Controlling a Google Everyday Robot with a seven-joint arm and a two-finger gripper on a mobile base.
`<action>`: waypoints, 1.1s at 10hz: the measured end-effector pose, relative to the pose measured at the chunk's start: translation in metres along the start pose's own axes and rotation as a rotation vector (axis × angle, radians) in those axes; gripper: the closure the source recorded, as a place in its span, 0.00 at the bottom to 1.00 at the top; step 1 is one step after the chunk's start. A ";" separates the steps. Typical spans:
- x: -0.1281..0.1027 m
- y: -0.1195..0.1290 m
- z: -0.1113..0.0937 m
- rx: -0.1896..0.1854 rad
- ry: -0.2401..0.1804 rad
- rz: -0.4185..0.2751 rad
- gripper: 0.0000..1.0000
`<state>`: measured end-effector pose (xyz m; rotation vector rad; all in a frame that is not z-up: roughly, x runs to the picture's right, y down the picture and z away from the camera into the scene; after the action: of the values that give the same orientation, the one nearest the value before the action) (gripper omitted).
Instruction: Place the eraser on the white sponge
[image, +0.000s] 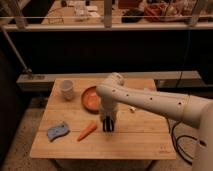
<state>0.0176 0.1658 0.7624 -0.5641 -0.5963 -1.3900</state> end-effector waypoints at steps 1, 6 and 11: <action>-0.001 -0.001 -0.001 -0.002 0.001 -0.009 1.00; -0.011 -0.061 -0.002 -0.011 0.018 -0.106 0.87; -0.016 -0.102 0.005 -0.029 0.031 -0.189 1.00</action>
<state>-0.0857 0.1708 0.7564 -0.5181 -0.6176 -1.5847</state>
